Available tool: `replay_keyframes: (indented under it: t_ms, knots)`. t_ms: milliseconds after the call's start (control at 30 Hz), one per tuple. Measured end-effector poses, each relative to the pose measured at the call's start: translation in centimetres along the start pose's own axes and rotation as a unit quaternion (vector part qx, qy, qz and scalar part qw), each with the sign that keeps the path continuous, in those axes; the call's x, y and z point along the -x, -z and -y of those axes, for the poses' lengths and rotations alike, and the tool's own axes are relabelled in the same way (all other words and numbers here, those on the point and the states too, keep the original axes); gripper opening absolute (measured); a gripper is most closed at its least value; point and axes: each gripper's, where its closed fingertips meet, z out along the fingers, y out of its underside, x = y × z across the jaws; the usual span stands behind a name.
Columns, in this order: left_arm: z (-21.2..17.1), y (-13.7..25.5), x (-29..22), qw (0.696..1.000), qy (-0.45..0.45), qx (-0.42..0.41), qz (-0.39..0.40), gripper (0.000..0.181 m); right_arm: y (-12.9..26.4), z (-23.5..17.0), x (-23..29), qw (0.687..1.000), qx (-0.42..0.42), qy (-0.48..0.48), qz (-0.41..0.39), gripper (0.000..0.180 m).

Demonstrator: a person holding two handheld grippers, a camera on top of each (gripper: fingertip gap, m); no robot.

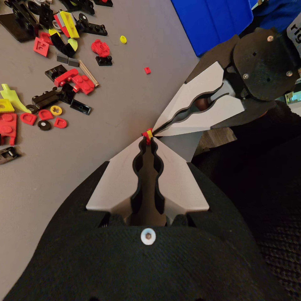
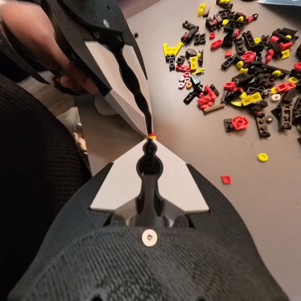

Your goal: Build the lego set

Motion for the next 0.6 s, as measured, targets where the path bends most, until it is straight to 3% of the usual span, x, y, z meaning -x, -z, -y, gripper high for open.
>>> replay_keyframes:
  t_ms: [100,200,600]
  knots:
    - [0.0,0.0,0.0,1.000,0.002,0.000,-0.002,0.003,1.4,1.5,0.1,0.996,-0.051,-0.057,0.041,0.000]
    - [0.0,0.0,0.0,1.000,0.003,-0.001,-0.002,0.003,1.8,0.8,-1.3,0.996,-0.042,-0.073,0.016,0.000]
    - [0.0,0.0,0.0,1.000,0.004,-0.001,-0.005,0.003,-0.2,-0.7,-1.9,0.997,0.029,0.027,-0.059,0.015]
